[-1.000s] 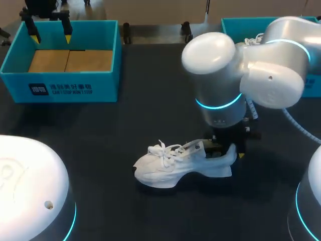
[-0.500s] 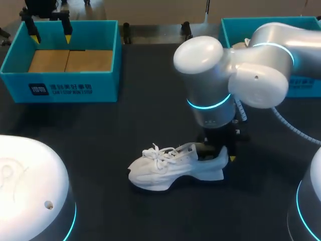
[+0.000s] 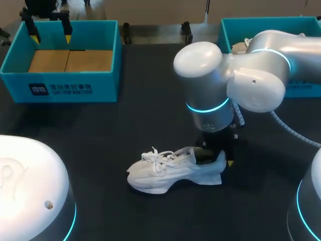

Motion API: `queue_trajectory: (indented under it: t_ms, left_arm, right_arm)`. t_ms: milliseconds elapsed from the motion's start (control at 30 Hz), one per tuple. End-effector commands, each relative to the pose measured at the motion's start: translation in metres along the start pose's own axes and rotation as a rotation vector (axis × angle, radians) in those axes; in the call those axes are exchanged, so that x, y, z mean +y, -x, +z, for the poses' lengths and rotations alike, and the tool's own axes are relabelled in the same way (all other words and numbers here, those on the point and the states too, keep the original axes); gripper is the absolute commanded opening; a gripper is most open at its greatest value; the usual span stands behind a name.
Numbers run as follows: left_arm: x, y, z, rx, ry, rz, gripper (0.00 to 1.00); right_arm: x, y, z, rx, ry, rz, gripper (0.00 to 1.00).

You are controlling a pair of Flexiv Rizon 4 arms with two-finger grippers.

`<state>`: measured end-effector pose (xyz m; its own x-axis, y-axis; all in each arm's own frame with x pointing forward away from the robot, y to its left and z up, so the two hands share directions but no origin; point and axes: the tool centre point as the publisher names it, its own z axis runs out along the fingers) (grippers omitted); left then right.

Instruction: Take the shoe out of the shoebox, open the shoe tongue, remove and reinsert the insole, then place the shoe into the shoebox

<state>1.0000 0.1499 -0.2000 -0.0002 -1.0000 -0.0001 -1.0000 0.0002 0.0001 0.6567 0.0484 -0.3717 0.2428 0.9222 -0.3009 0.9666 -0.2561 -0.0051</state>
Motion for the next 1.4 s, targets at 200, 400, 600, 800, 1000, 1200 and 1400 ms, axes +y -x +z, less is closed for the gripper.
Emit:
queue_trajectory:
  t_ms: [200, 400, 600, 800, 1000, 1200, 1400]
  left_arm:
    - [0.0, 0.0, 0.0, 0.0, 0.0, 0.0, 1.0]
    - [0.0, 0.0, 0.0, 0.0, 0.0, 0.0, 1.0]
    - [0.0, 0.0, 0.0, 0.0, 0.0, 0.0, 1.0]
    - [0.0, 0.0, 0.0, 0.0, 0.0, 0.0, 1.0]
    - [0.0, 0.0, 0.0, 0.0, 0.0, 0.0, 1.0]
    - [0.0, 0.0, 0.0, 0.0, 0.0, 0.0, 1.0]
    - [0.0, 0.0, 0.0, 0.0, 0.0, 0.0, 1.0]
  right_arm:
    - [-0.004, -0.005, -0.004, 0.025, 0.005, 0.0, 1.0]
    - [-0.007, 0.009, -0.028, 0.101, 0.024, -0.027, 1.0]
    - [0.006, 0.036, -0.057, 0.204, 0.001, -0.108, 1.0]
    - [0.03, 0.064, -0.071, 0.352, -0.012, -0.228, 1.0]
    - [0.037, 0.081, -0.073, 0.606, 0.07, -0.562, 1.0]
    - [0.037, 0.085, -0.066, 0.704, 0.127, -0.672, 1.0]
    - [0.037, 0.085, -0.066, 0.704, 0.127, -0.672, 1.0]
